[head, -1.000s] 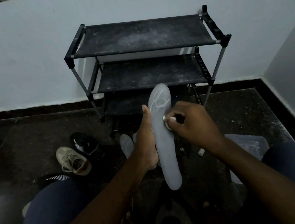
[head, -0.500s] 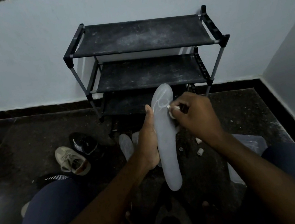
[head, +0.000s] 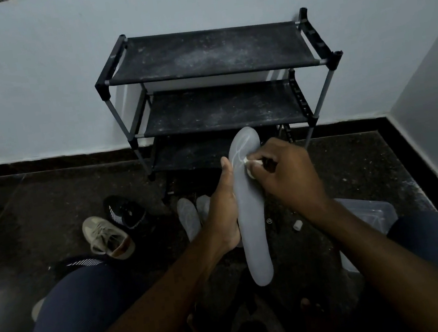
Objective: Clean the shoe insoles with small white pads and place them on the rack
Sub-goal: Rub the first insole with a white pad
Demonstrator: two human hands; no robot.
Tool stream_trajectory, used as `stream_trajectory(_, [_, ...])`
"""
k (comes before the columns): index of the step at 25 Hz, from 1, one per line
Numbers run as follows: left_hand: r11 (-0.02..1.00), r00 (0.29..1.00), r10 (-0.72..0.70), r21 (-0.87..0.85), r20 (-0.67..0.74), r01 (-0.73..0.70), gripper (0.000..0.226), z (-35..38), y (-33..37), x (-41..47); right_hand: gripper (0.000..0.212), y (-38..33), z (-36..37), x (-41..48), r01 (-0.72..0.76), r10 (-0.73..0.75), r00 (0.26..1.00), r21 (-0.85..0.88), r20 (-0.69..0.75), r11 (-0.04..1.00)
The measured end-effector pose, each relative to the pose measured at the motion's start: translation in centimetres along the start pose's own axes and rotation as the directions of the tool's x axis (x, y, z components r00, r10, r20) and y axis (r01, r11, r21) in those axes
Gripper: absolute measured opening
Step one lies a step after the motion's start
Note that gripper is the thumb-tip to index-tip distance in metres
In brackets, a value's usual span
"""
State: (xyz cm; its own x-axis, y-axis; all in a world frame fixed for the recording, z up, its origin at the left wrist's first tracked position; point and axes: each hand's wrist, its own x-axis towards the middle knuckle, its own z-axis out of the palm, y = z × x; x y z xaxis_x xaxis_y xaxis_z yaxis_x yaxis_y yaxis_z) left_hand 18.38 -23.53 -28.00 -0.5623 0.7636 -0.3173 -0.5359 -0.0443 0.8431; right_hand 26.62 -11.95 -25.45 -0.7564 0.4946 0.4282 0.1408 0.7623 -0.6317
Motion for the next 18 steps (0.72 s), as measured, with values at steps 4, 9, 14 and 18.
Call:
stream_trajectory(4, [0.996, 1.0, 0.024, -0.083, 0.014, -0.023, 0.071, -0.8, 0.4, 0.4, 0.006, -0.4, 0.4, -0.9, 0.029, -0.031, 0.994, 0.013, 0.109, 0.999])
stream_trajectory(9, [0.996, 0.999, 0.011, -0.089, 0.042, -0.007, 0.069, -0.3, -0.3, 0.1, 0.008, 0.2, -0.1, 0.0, -0.009, 0.011, 0.999, 0.039, -0.032, 0.999])
stream_trajectory(14, [0.99, 1.0, 0.013, -0.138, 0.005, -0.012, 0.064, 0.0, 0.3, -0.2, 0.009, -0.4, 0.3, -0.8, 0.034, -0.044, 0.994, 0.103, 0.096, 0.994])
stream_trajectory(18, [0.993, 1.0, -0.004, -0.122, 0.017, 0.006, 0.064, 0.0, -0.2, -0.1, 0.01, -0.1, -0.1, -0.1, -0.017, 0.019, 0.999, 0.065, -0.039, 0.998])
